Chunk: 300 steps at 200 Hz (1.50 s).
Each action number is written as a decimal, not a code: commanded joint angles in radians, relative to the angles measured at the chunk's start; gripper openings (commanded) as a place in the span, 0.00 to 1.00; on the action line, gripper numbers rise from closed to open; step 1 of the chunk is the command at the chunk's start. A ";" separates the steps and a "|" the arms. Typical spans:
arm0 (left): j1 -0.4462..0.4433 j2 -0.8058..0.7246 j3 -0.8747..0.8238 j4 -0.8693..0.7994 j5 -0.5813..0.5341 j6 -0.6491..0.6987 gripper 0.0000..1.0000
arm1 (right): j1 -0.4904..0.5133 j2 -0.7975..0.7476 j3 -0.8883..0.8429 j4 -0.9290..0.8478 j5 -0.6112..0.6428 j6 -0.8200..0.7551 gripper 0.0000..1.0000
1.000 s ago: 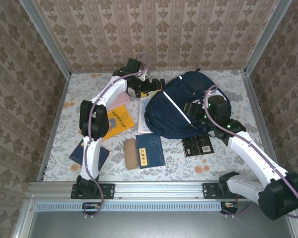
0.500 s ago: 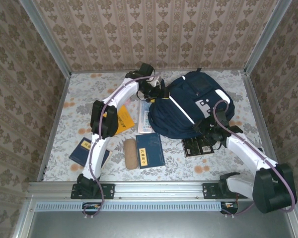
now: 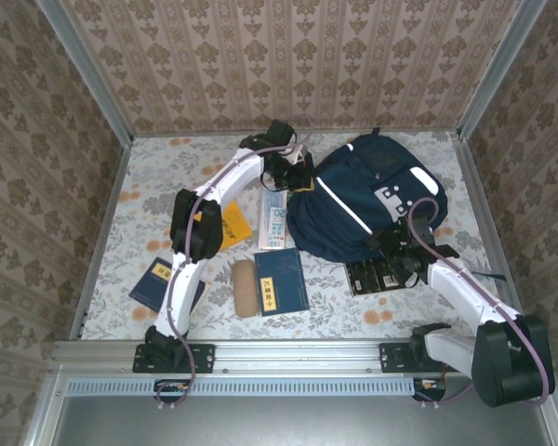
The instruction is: Pack the student bag
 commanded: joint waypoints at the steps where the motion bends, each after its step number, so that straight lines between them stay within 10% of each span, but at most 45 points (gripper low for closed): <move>1: 0.003 -0.148 -0.103 0.187 0.128 -0.191 0.00 | -0.022 -0.042 -0.025 -0.063 0.040 0.022 1.00; 84: -0.001 -0.444 -0.538 0.566 0.169 -0.480 0.00 | -0.045 0.056 0.202 0.075 -0.094 -0.035 0.97; 177: -0.002 -0.668 -0.676 0.344 0.014 -0.310 0.00 | -0.056 0.363 0.593 0.053 -0.240 -0.198 0.93; 214: 0.013 -0.757 -0.645 0.089 -0.254 -0.067 0.46 | -0.065 0.257 0.512 0.009 -0.039 -0.282 0.94; 300: -0.015 -0.519 -0.431 -0.101 -0.318 0.176 0.72 | -0.067 0.163 0.319 -0.110 0.026 -0.227 0.89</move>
